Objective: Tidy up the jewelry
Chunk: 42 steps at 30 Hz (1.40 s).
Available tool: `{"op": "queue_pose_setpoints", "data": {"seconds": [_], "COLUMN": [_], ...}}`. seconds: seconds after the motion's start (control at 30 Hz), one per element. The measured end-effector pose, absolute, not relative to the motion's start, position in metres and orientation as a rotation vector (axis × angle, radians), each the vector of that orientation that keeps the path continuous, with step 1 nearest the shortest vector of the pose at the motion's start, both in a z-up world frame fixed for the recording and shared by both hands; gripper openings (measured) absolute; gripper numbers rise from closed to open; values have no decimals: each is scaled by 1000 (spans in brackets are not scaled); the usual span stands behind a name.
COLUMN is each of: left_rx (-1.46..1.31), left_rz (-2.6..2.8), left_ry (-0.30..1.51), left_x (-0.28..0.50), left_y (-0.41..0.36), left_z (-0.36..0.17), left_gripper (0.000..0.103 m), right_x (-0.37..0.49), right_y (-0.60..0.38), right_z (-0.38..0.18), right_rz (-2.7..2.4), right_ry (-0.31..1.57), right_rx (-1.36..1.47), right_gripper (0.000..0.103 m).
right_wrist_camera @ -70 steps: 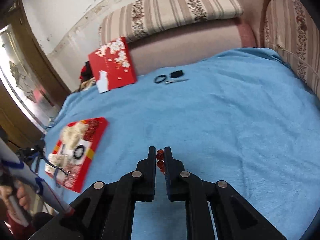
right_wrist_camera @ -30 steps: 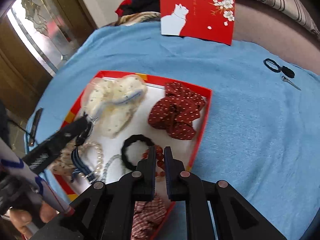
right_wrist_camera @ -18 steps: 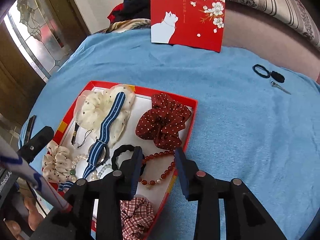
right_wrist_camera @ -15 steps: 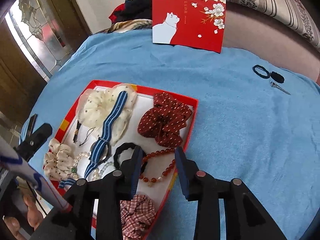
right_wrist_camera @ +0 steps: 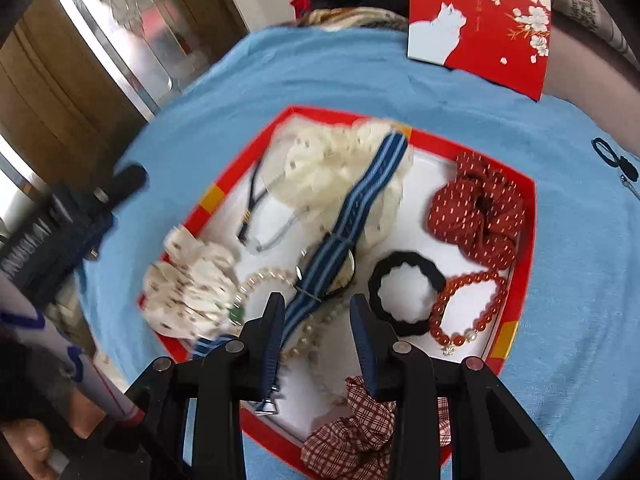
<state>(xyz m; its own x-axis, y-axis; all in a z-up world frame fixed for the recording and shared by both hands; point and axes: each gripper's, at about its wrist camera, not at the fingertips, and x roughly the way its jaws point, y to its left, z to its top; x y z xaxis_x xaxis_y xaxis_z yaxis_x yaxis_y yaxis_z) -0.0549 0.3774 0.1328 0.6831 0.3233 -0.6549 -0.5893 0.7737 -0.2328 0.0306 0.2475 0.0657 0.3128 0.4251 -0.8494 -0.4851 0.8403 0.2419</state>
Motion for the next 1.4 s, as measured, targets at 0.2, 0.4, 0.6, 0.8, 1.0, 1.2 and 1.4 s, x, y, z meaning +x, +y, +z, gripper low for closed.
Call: {"op": "queue_pose_setpoints", "data": {"seconds": [0.2,0.4,0.6,0.8,1.0,1.2,1.4], "left_rx": [-360,-185,-22,-3,-100,-76,-51], "left_rz": [583,674,700,620,498,378,348], "left_ry": [621,506,380,365,432,543,611], "left_x": [-53,-64,-94,-133,-158,-161,-164], "left_y": [366,330,270,203,146,85,61], "left_z": [136,155,182,205,199,175,163], "left_gripper": [75,91,101,103,103,103,103], "right_x": [8,-40,-83,-95,-103,-118,-126], "right_y": [208,122,13,-64,-95,-101,-103], "right_z": [79,91,78,68,61,78,85], "right_rz": [578,451,278,151,86,98,99], "right_ry": [1046,940,913,886,844,764,729], "right_rx": [-77,-163,-92,51,117,125,104], "right_gripper": [37,45,46,46,46,54,56]}}
